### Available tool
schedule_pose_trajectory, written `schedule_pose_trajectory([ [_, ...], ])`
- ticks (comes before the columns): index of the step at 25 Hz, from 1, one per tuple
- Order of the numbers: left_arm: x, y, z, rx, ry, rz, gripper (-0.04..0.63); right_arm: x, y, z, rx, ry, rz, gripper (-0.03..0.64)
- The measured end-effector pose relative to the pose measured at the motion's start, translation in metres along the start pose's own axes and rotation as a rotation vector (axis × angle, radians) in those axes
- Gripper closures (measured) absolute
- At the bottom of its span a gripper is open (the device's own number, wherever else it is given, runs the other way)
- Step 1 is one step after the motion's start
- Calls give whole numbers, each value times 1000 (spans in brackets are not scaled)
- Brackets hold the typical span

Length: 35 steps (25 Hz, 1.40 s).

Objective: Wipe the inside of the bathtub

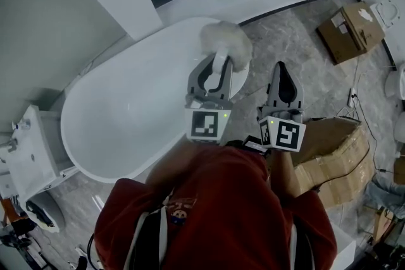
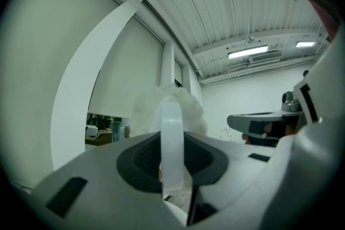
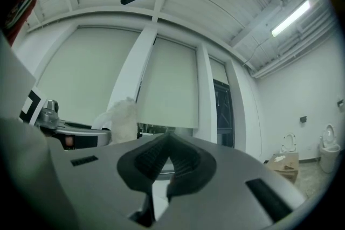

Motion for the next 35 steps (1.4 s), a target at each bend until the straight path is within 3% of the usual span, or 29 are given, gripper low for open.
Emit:
schedule_pose_trajectory([
  [11, 16, -62, -6, -89, -16, 30, 502, 27, -63, -47, -84, -28, 8, 606],
  [20, 20, -156, -73, -186, -54, 28, 502, 44, -119, -158, -198, -38, -9, 606],
  [26, 24, -204, -118, -262, -62, 71, 502, 56, -147, -226, -269, -63, -10, 606],
  [35, 26, -222, -112, -330, -80, 94, 502, 66, -176, -237, -325, -82, -7, 606],
])
Point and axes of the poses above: the fingertips, and each gripper's own axes: y backward along the fingers, z to its left, x out of its underside, the point moved 10 cm from there along y, backward along the fingers, and after that the axes turned 2 degrees about -x, right-handed, at the moved point
